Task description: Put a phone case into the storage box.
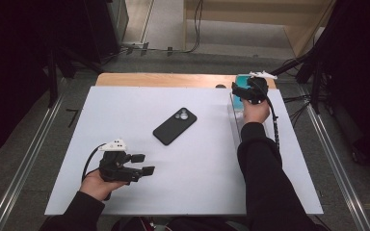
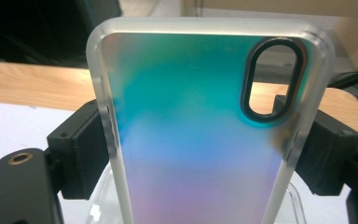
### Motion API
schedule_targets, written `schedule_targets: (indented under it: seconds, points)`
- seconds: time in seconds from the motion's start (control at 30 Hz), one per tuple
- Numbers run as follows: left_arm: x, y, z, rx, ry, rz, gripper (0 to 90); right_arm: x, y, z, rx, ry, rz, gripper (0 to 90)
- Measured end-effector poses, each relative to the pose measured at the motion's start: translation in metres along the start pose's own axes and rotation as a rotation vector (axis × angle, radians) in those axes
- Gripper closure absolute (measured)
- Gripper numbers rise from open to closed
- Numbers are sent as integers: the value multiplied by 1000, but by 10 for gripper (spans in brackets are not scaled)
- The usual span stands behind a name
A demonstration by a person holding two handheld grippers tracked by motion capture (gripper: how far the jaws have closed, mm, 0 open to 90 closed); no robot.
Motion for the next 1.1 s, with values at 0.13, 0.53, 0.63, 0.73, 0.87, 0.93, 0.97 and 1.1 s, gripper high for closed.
schedule_targets:
  seconds: [0.13, 0.53, 0.63, 0.73, 0.87, 0.93, 0.97, 1.1]
  points:
    - [-1, 0, 0, -1, 5, 2, 313, 0, -3, -4, -9, 2, -8, 124]
    - [0, 0, -1, -7, 3, -2, 314, -2, -4, -6, -8, 14, -14, 109]
    - [0, 0, -1, -7, 2, -3, 313, -1, -4, -5, -9, 13, -16, 106]
    - [0, 0, -2, -8, 3, -4, 313, 0, -5, -5, -17, 20, -16, 105]
    - [-1, 0, -2, -5, 4, 1, 313, 1, -5, -4, -27, 19, -14, 97]
    - [-1, 0, -2, -9, 7, 2, 313, 2, -4, -2, -29, 23, -16, 92]
    - [-1, 0, -2, -10, 6, 4, 313, 2, -3, 0, -28, 25, -15, 92]
    - [-2, 0, -3, -10, 9, 6, 313, 3, 0, 8, -38, 43, -42, 56]
Point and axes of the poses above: each handheld gripper's, and its own axes: z roughly backward along the jaws, y roughly out of its top, x roughly to its right, the point moved 7 cm from there along -z, roughly forward along the jaws
